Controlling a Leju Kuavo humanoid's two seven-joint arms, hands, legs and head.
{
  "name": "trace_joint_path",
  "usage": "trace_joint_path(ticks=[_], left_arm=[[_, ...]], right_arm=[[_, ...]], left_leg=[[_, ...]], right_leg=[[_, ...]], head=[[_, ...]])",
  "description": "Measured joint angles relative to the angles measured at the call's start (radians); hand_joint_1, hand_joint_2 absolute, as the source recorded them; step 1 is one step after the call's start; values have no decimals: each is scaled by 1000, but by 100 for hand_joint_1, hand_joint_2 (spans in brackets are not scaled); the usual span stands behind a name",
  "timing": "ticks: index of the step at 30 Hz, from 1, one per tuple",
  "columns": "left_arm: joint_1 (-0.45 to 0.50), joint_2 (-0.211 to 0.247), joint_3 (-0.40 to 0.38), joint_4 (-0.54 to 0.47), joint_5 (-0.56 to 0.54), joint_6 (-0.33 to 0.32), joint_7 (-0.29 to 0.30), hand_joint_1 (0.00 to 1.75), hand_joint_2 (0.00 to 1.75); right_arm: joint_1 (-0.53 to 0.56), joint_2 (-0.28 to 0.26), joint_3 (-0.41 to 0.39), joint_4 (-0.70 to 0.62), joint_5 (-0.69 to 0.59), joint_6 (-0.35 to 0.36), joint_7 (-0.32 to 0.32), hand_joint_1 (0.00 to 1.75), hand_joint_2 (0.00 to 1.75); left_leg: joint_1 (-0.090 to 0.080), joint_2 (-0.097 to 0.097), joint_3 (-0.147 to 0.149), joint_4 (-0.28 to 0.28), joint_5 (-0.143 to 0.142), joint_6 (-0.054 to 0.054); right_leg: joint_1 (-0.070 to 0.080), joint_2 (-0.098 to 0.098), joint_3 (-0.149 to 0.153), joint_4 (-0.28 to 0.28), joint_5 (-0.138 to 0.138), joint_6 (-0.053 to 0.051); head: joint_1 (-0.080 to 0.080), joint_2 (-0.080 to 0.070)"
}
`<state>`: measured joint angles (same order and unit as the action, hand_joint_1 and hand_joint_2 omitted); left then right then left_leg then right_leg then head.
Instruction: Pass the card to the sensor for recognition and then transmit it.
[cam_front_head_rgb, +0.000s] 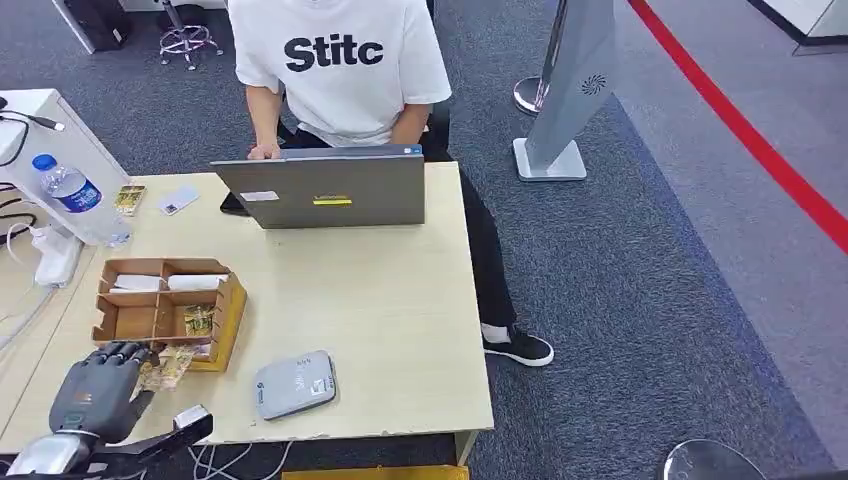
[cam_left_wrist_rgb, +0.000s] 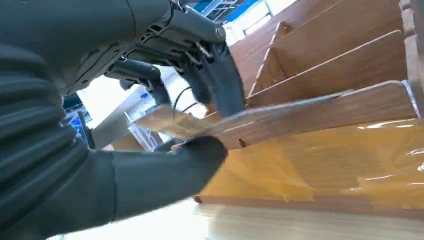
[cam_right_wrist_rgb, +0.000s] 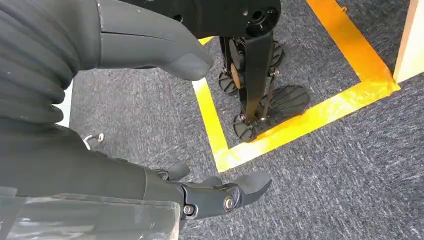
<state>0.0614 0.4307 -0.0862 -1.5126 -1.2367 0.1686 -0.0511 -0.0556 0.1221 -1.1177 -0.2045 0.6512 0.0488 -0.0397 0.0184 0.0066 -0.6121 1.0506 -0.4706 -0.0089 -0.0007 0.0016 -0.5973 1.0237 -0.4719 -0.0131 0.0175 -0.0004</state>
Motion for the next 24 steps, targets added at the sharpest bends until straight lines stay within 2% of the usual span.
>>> trace_joint_path(ticks=[5, 24], left_arm=[[-9, -16, 13, 5, -2, 31, -5, 175, 175], [-15, -47, 16, 28, -4, 46, -5, 175, 175]], right_arm=[[0, 0, 0, 0, 2, 1, -6, 0, 175], [1, 0, 1, 0, 8, 2, -8, 0, 175]], left_leg=[[0, 0, 0, 0, 0, 0], [0, 0, 0, 0, 0, 0]], right_leg=[[0, 0, 0, 0, 0, 0], [0, 0, 0, 0, 0, 0]], head=[[0, 0], [-1, 0]])
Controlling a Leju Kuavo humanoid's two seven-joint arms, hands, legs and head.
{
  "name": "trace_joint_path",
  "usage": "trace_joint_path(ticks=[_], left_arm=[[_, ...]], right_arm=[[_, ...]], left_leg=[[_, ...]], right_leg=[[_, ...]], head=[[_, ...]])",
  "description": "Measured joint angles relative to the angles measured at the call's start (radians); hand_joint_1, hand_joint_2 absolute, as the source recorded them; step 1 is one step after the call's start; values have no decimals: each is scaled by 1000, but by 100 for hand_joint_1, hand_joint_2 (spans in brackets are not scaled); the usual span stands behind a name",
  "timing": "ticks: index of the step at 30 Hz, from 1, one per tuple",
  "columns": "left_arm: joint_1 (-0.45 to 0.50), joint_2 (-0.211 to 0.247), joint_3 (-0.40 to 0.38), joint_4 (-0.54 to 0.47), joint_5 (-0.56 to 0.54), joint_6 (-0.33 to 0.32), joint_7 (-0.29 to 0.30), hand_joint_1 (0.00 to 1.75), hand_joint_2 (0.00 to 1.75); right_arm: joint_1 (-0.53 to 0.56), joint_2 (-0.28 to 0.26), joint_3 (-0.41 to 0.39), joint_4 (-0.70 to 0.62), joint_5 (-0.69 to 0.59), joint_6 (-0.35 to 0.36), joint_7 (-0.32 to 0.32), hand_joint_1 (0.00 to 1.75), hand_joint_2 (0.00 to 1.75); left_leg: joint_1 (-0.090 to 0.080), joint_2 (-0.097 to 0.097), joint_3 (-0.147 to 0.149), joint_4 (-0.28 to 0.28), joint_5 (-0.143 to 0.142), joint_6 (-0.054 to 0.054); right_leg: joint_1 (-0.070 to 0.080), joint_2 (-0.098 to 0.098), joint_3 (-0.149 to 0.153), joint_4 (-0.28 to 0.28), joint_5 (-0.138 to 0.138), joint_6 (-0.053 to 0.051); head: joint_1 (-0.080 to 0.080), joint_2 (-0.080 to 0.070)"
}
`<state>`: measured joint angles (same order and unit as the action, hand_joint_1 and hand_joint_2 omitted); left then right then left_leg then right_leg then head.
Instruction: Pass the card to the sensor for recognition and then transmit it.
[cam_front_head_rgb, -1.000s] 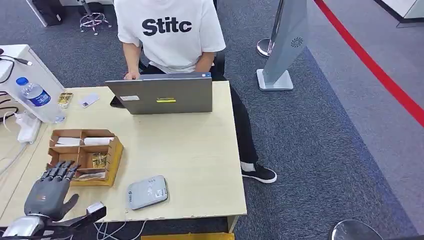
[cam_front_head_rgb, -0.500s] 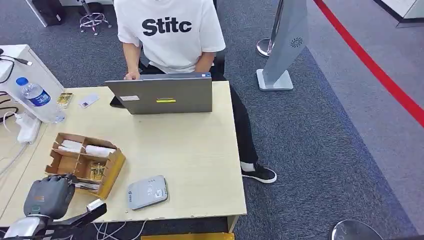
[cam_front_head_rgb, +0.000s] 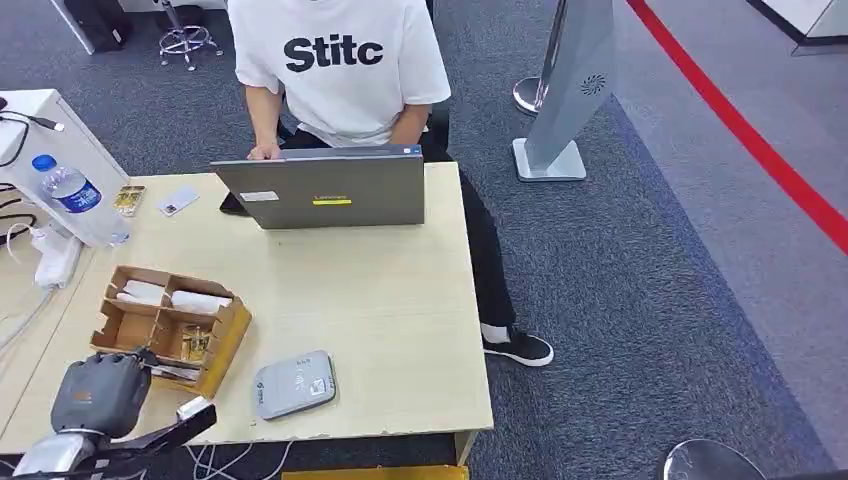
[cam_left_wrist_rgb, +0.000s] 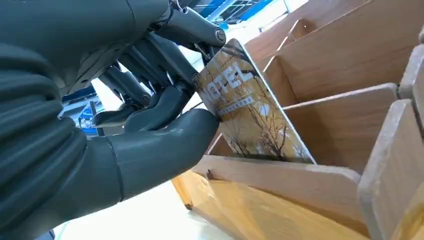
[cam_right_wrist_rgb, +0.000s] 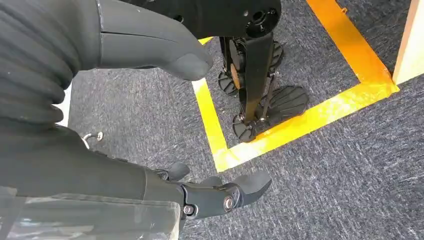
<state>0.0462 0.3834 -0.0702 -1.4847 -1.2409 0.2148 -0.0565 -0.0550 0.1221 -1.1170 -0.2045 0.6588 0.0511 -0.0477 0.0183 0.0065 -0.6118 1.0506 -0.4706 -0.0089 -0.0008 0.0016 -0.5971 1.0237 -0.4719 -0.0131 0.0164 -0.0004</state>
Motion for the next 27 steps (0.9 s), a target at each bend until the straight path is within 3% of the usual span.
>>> trace_joint_path(ticks=[9, 13, 22, 27], left_arm=[[-21, -32, 7, 37, -8, 83, 8, 175, 175], [-28, -35, 47, 15, 26, 186, 18, 175, 175], [-130, -15, 175, -43, 145, 182, -3, 175, 175], [-220, -13, 203, 5, 185, 101, 13, 175, 175]], right_arm=[[0, 0, 1, 0, 10, 0, -4, 0, 175], [0, 0, 1, 0, 10, 0, -10, 0, 175], [-3, 0, 1, 0, 17, 0, -19, 0, 175], [-4, 0, 4, 0, 30, -2, -16, 0, 175]], left_leg=[[0, 0, 0, 0, 0, 0], [0, 0, 0, 0, 0, 0], [1, 0, 0, 0, 1, -1], [1, -1, 0, 0, 2, -1]], right_leg=[[0, 0, 0, 0, 0, 0], [0, 0, 0, 0, 0, 0], [1, 0, 0, 0, 0, 0], [1, -1, 0, 0, 0, -1]], head=[[0, 0], [0, 0], [0, 0], [0, 0]])
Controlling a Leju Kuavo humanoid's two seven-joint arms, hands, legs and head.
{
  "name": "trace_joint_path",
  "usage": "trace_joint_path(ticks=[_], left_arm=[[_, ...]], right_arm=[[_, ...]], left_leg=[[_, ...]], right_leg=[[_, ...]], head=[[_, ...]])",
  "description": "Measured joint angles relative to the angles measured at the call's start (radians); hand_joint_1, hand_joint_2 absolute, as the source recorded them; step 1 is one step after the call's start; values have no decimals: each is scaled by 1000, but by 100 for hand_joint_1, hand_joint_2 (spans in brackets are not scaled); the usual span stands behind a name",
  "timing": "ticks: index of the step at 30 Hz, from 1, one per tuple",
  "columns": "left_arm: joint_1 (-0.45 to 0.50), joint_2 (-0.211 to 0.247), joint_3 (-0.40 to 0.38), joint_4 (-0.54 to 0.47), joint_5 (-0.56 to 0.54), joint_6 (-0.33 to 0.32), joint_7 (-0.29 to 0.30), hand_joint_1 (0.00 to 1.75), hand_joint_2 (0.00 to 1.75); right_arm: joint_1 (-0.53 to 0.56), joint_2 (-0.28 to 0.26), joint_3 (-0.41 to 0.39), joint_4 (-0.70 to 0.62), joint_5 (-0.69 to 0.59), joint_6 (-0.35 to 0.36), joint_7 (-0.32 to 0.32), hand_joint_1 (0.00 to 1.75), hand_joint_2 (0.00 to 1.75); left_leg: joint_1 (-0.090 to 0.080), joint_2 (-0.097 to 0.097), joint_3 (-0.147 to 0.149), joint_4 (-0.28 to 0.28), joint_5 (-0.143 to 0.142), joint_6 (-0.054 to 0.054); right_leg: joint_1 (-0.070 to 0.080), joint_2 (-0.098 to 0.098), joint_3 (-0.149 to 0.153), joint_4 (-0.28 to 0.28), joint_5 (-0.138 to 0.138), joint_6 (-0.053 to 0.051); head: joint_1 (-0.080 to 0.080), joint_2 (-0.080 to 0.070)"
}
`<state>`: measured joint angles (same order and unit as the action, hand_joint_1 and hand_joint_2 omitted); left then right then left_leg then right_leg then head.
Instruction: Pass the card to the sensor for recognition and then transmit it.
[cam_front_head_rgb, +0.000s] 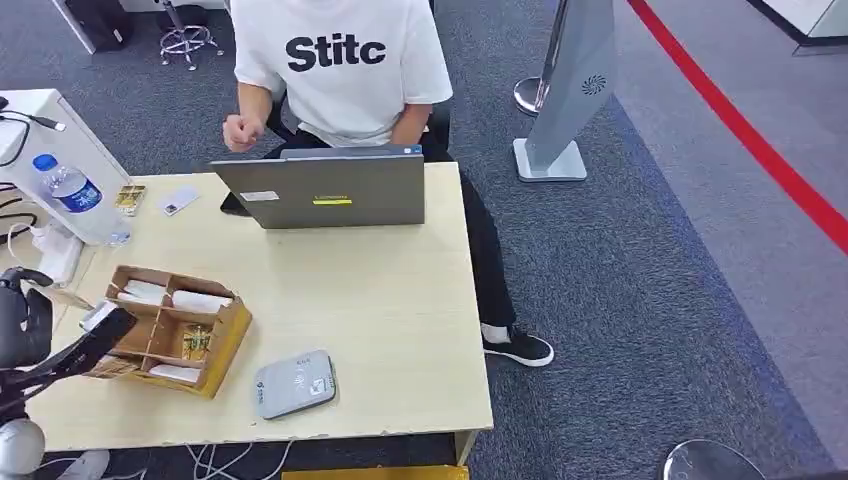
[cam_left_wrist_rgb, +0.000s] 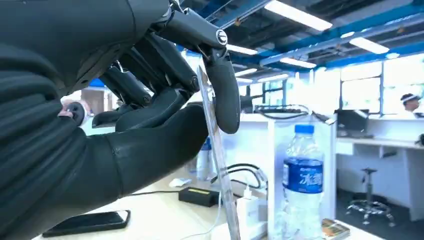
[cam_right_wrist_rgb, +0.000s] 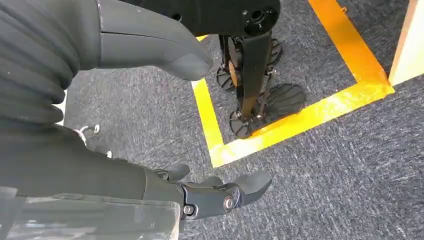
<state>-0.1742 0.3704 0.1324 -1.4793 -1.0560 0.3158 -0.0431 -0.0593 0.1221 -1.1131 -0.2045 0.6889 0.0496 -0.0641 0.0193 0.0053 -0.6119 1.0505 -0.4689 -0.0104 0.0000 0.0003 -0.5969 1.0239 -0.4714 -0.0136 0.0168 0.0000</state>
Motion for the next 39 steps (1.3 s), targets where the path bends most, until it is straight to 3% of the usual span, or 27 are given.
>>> trace_joint_path(ticks=[7, 11, 21, 30, 31, 32, 33, 39], left_arm=[[-136, 12, -1, 235, -54, -9, 50, 175, 175], [-177, 22, -2, 315, -56, -6, 57, 175, 175], [-189, 24, -2, 361, -31, 4, 49, 175, 175], [-178, 21, -1, 361, 3, 38, 25, 175, 175], [-177, 20, -1, 361, 8, 46, 18, 101, 175], [-176, 19, 0, 360, 13, 50, 14, 9, 175], [-174, 18, 0, 358, 21, 53, 8, 0, 175], [-147, 3, 21, 307, 161, 78, -55, 0, 175]], right_arm=[[-6, 0, 16, 1, 17, -3, 16, 0, 175], [-5, 0, 19, 1, 17, -6, 18, 0, 175], [-6, 0, 20, 2, 17, -9, 27, 0, 175], [-6, 18, 20, 5, 17, -63, 11, 0, 175], [-6, 20, 20, 5, 17, -63, 9, 0, 175], [-6, 22, 20, 6, 17, -62, 8, 0, 175], [-6, 23, 20, 6, 17, -61, 8, 0, 175], [-7, 30, 20, 8, 15, -58, 4, 0, 175]], left_leg=[[0, 1, 0, 0, 0, 0], [0, 1, 0, 0, 1, -1], [0, 1, 0, 0, 1, -1], [0, 1, 0, 0, 1, -1], [0, 1, 0, 0, 1, -1], [0, 1, 0, 0, 1, -1], [0, 1, 0, 0, 1, -1], [0, 1, 0, 0, 0, -1]], right_leg=[[0, 1, 0, 0, 0, -1], [0, 1, -1, 0, 1, -1], [0, 1, -1, 0, 1, -1], [0, 1, -1, 0, 1, -1], [0, 2, -1, 0, 1, -1], [0, 2, -1, 0, 1, -1], [0, 2, -1, 0, 1, -1], [0, 1, -1, 0, 0, -1]], head=[[0, 0], [0, 0], [0, 0], [0, 0], [0, 0], [0, 0], [0, 0], [0, 0]])
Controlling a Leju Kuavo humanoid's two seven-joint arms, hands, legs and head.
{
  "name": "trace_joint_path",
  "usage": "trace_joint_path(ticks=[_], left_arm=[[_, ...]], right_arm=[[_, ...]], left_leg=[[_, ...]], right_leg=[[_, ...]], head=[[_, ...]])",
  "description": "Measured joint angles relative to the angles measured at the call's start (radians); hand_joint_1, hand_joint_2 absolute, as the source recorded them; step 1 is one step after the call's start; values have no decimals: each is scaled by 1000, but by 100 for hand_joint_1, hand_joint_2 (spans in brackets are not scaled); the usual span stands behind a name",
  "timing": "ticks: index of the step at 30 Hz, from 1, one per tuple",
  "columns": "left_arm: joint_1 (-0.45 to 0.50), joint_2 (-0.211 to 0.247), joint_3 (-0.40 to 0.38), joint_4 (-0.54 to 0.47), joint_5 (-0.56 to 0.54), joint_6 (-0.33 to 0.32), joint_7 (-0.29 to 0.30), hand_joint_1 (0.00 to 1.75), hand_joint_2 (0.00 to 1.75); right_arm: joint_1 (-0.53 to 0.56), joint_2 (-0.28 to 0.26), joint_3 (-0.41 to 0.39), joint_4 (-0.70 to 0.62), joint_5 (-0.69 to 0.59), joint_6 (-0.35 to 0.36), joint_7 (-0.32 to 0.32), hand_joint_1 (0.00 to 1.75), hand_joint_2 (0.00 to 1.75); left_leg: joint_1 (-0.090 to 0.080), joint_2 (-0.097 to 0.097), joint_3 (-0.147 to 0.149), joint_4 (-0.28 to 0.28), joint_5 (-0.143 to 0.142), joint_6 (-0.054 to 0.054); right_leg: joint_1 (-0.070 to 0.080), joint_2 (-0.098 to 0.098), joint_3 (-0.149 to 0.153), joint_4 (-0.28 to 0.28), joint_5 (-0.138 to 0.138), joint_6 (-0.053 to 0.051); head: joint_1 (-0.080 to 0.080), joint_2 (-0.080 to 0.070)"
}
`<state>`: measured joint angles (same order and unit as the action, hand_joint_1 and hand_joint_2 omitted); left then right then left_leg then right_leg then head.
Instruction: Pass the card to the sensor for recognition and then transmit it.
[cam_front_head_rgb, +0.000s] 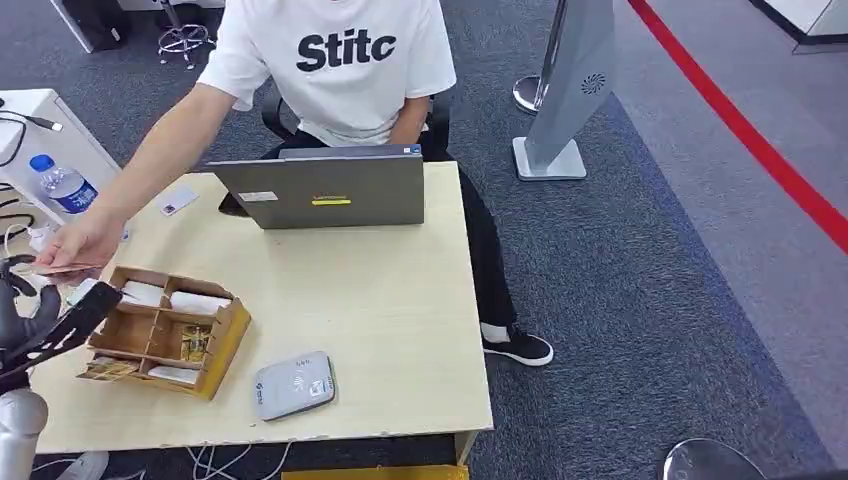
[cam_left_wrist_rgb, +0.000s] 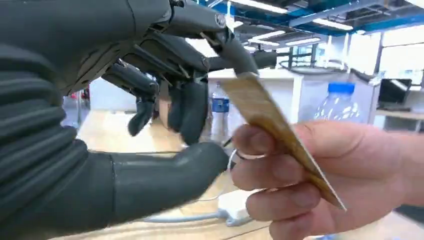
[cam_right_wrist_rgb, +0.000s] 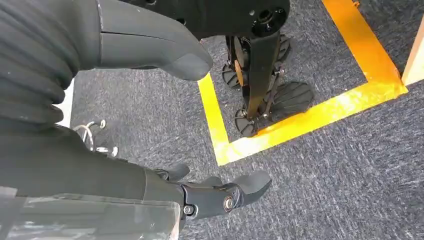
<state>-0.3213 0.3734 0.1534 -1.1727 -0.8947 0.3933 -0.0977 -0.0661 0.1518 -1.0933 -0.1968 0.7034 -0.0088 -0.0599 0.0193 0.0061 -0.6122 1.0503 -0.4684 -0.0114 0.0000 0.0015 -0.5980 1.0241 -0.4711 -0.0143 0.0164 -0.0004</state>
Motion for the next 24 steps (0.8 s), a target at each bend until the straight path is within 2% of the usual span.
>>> trace_joint_path(ticks=[4, 10, 13, 15, 17, 19, 21, 24], left_arm=[[23, -29, 37, -82, 168, 23, -81, 0, 175], [46, -60, 65, -156, 209, 29, -103, 0, 175], [64, -84, 85, -199, 320, 50, -173, 0, 175], [101, -126, 102, -276, 449, 84, -267, 0, 175], [168, -189, 112, -394, 586, 126, -380, 0, 175], [235, -247, 115, -498, 673, 145, -447, 0, 175], [284, -290, 117, -573, 691, 151, -462, 0, 175], [315, -321, 125, -638, 702, 155, -465, 0, 175]], right_arm=[[0, 2, 0, 1, 0, -8, 0, 0, 175], [0, 5, 0, 2, 0, -9, 0, 0, 175], [-1, 6, 0, 2, -5, -9, -2, 0, 175], [-1, 6, -1, 2, -7, -14, -7, 0, 175], [0, 6, -2, 2, -17, -21, -8, 0, 175], [1, 7, -4, 2, -21, -24, -8, 0, 175], [2, 7, -8, 2, -21, -25, -8, 0, 175], [1, 7, -9, 2, -21, -25, -8, 0, 175]], left_leg=[[0, 0, 0, 0, 0, 0], [0, 0, 0, 0, 0, 0], [0, 0, 0, 0, 0, 0], [0, 0, 0, 0, 0, 0], [-1, 1, 0, 0, -1, 1], [-2, 1, 0, 0, -2, 3], [-2, 0, 0, 0, -3, 3], [-2, 0, -1, 0, -4, 4]], right_leg=[[0, 0, 0, 0, 0, 0], [0, 0, 0, 0, 0, 0], [0, 0, 0, 0, 0, 0], [0, 0, 0, 0, 0, 0], [-1, 1, 0, 0, 0, 0], [-2, 1, 0, -1, -1, 1], [-2, 0, 1, -1, -2, 4], [-2, -1, 1, -1, -3, 4]], head=[[0, 0], [0, 0], [0, 0], [0, 0], [0, 0], [0, 0], [0, 0], [0, 0]])
